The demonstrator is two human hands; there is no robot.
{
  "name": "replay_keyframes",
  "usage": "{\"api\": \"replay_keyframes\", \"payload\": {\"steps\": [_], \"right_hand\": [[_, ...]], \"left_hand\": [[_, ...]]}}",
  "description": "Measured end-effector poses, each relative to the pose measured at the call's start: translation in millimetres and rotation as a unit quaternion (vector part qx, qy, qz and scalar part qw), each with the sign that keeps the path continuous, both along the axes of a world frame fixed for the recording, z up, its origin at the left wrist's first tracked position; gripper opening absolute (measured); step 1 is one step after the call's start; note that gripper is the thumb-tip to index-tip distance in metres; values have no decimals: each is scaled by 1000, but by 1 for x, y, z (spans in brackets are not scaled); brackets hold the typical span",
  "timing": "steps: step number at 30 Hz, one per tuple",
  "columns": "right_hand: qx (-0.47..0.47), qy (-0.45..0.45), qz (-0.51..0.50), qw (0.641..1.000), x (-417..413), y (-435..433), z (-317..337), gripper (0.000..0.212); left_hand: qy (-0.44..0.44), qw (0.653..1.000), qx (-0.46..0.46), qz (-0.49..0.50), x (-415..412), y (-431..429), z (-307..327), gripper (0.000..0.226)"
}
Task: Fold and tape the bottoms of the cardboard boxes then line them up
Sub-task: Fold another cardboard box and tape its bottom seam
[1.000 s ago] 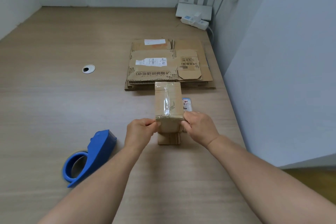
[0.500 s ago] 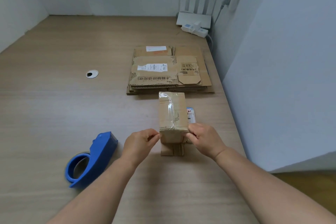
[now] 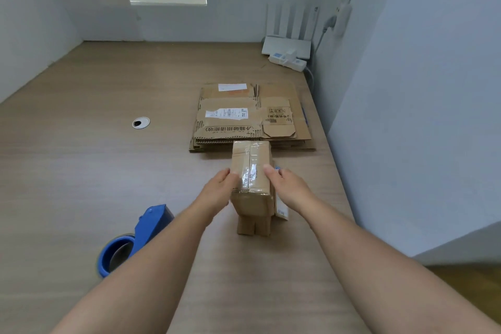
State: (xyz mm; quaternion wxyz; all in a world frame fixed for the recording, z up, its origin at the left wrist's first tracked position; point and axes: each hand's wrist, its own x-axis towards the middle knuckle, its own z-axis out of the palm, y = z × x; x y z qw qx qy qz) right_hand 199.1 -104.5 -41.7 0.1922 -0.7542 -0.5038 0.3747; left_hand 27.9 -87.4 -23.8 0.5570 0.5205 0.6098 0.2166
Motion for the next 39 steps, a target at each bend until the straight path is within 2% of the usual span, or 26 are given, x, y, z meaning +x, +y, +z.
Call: {"api": "replay_keyframes", "payload": {"steps": [3,6,8,11,13,14,15,17,19,20,22,24,26,29,31,33,36,39], "right_hand": [[-32,57,17,998,-7,-5,1,47],[-51,70,23,996,-3,-17,9,65],[-59,50,34,996,-3,-24,16,72],[-17,39,52,998,-2,-31,29,50],[55,57,52,995,3,-36,36,28],[88,69,55,992,7,-40,38,28],[120,70,63,988,11,-44,39,44],[155,12,99,983,17,-54,39,73],[177,-28,120,977,17,-65,32,69],[182,-15,110,977,17,-70,27,62],[154,38,56,986,11,-79,18,44],[113,73,-5,991,4,-84,13,37],[83,96,-35,991,-1,-85,8,30],[84,42,-42,995,-3,-83,6,6],[107,39,-76,991,-5,-80,13,18],[119,46,-97,987,-8,-74,21,34],[93,-28,-59,994,-17,-63,27,33],[70,-99,-41,992,-27,-56,25,35]], "left_hand": [[36,999,-2,2,7,-4,0,45],[68,996,-48,9,2,-5,10,55],[108,991,-71,-17,2,-10,20,65],[114,993,-2,-38,4,-14,32,61],[57,995,68,-39,2,-17,40,51],[13,994,96,-44,-1,-20,44,47],[-33,992,117,-46,-5,-25,47,45],[-128,985,112,-20,-12,-37,49,45],[-185,979,78,24,-19,-48,43,46],[-175,982,65,39,-21,-52,38,43],[-81,995,44,26,-25,-62,26,37],[-9,999,14,-39,-25,-72,14,48],[-5,998,-10,-63,-25,-79,7,52],[-6,1000,-14,-14,-26,-75,5,46],[25,999,-3,23,-23,-64,4,49],[90,996,11,23,-17,-52,5,70],[202,979,27,-28,-4,-37,11,96],[264,963,7,-51,6,-32,13,96]]}}
